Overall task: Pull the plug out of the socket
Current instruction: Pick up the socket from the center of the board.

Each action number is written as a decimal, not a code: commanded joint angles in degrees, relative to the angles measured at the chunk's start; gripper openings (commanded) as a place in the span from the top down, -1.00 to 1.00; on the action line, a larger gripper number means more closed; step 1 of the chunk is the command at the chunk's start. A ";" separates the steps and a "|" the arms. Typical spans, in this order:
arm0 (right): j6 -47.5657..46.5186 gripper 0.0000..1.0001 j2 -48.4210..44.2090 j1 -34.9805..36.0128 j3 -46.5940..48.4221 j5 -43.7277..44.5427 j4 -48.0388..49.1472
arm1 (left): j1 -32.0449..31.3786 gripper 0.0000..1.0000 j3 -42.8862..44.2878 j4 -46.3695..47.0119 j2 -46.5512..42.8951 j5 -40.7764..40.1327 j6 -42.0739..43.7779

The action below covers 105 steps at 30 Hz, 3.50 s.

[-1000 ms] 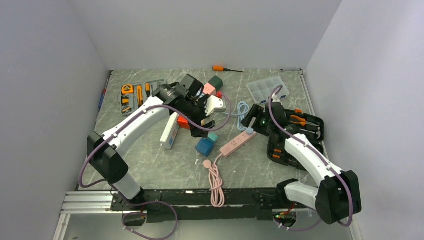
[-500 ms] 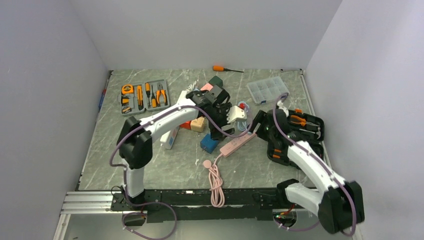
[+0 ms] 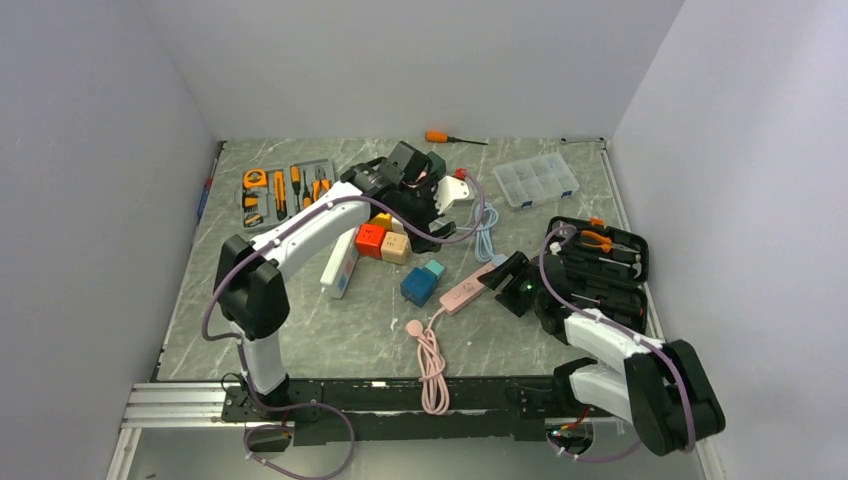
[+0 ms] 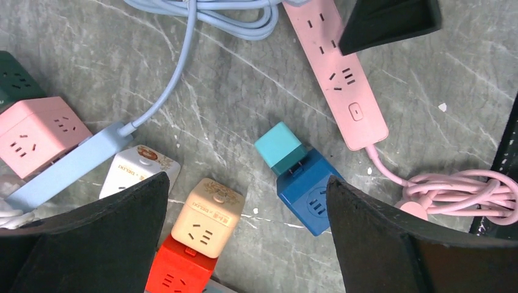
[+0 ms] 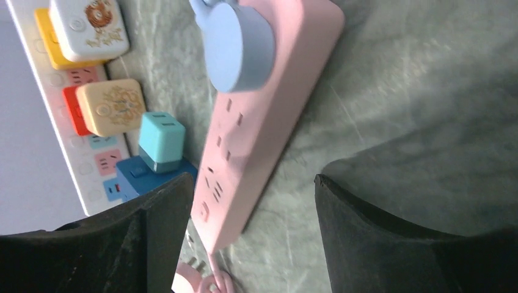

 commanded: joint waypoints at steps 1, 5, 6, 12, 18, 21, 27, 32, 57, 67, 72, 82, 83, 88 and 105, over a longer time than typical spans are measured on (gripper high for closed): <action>4.89 -0.48 5.88 0.14 -2.54 -0.77 15.84 | 0.88 -0.99 -2.60 2.40 -4.17 2.07 -2.08; 6.14 -0.46 11.15 0.75 -2.57 0.46 20.64 | 2.17 -0.99 -3.87 3.20 -4.71 3.16 -3.35; 6.45 -0.46 12.03 0.97 -2.71 1.17 21.72 | 2.45 -0.99 -4.00 3.02 -4.70 3.37 -3.52; 6.13 -0.35 12.86 2.61 -0.73 5.07 23.55 | 3.15 -0.99 -7.43 5.50 -5.21 4.51 -4.42; 2.69 -0.31 8.65 2.84 4.70 7.58 20.62 | 3.35 -0.99 -8.63 5.38 -3.94 6.78 -5.54; 1.89 -0.31 9.74 2.85 5.48 7.59 22.54 | 3.40 -0.99 -9.78 5.98 -3.97 7.52 -5.75; 1.60 -0.31 14.40 4.41 5.39 6.87 27.95 | 3.38 -0.99 -10.46 6.46 -3.82 7.57 -5.78; -0.39 -0.31 18.16 6.44 7.44 9.85 27.28 | 3.40 -0.99 -11.03 6.95 -4.13 7.89 -6.16; -2.04 -0.31 29.38 12.79 18.20 16.47 24.94 | 4.07 -0.99 -14.31 8.30 -5.15 8.71 -6.60; 0.19 -0.06 35.57 13.30 23.03 21.06 23.80 | 4.81 -0.99 -15.64 8.31 -5.88 9.34 -6.41; 0.88 0.55 34.75 13.27 23.13 21.58 22.24 | 4.89 -0.99 -16.58 8.30 -6.12 9.51 -6.39; -10.44 1.00 18.30 11.12 20.57 17.45 10.12 | 4.70 -0.99 -11.87 5.89 -6.90 8.62 -1.08; -12.43 1.00 16.88 11.01 20.34 16.11 9.21 | 4.60 -0.99 -11.12 6.01 -7.28 8.32 1.07; -19.50 1.00 12.06 10.68 20.06 11.59 6.14 | 2.77 -0.99 -13.45 10.40 -11.52 6.88 17.83; -34.35 1.00 4.02 8.81 26.63 5.34 -2.49 | 0.75 -0.99 -1.49 13.67 4.96 16.72 26.34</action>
